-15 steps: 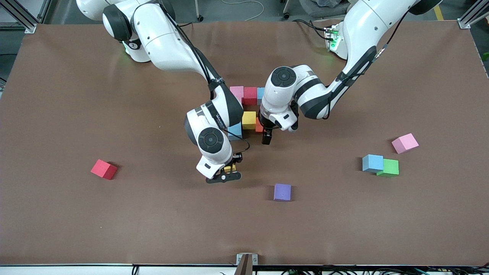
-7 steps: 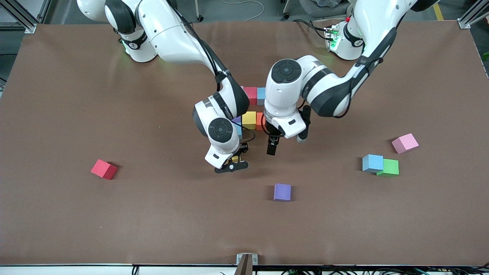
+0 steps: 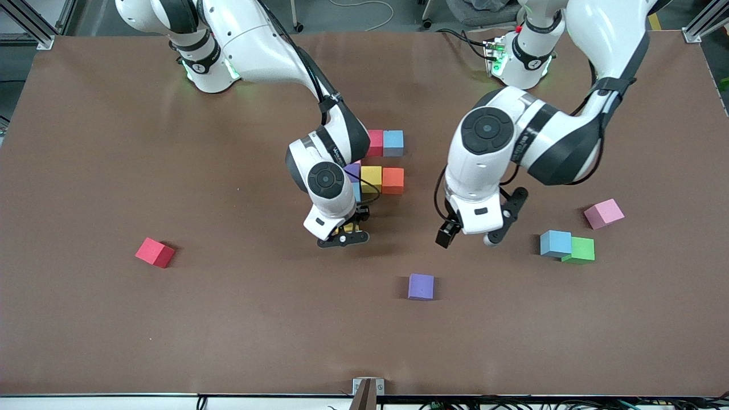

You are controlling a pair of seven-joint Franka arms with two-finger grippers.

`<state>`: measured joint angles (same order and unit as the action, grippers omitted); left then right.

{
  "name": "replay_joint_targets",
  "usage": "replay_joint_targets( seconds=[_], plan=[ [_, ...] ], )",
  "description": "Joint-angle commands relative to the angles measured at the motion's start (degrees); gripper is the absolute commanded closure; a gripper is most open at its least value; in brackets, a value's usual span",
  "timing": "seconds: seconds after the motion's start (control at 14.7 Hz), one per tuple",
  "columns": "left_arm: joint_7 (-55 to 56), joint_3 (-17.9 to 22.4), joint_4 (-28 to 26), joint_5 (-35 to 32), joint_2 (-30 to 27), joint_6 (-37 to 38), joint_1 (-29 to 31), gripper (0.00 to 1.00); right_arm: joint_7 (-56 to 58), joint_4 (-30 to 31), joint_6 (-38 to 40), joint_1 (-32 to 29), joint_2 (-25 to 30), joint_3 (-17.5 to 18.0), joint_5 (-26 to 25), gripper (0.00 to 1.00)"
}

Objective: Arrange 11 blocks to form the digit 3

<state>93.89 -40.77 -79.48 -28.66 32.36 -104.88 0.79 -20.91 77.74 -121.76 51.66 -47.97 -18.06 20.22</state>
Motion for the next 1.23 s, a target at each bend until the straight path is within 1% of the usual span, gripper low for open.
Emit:
replay_joint_targets(
  seconds=[0.0,0.34,0.61,0.75,0.95,1.16],
  plan=[
    [-7.8,0.0,1.3,0.8,-2.2,3.2,3.0,0.0,-2.0,5.2,-3.0,1.0,2.6,0.0,0.5,1.0],
    [-22.8,0.0,2.0,1.0,-2.7,4.8,8.3,0.0,-4.3,5.4,-3.0,2.0,2.4,0.1,0.5,1.0],
    [-37.5,0.0,2.7,1.4,-2.4,4.8,11.4,0.0,-4.8,5.8,-2.9,2.4,2.5,0.0,0.5,1.0],
    [-43.6,0.0,2.7,2.6,-1.8,4.7,11.5,0.0,-4.9,6.0,-3.0,2.8,2.4,0.0,0.5,1.0],
    [-48.6,0.1,4.7,3.4,1.5,4.6,11.3,0.0,-4.9,6.0,-3.0,2.8,2.4,0.0,0.5,1.0],
    [-52.7,0.1,5.0,3.3,3.9,2.7,11.0,0.0,-5.5,5.9,-3.7,3.0,2.4,0.0,0.5,1.0]
  ],
)
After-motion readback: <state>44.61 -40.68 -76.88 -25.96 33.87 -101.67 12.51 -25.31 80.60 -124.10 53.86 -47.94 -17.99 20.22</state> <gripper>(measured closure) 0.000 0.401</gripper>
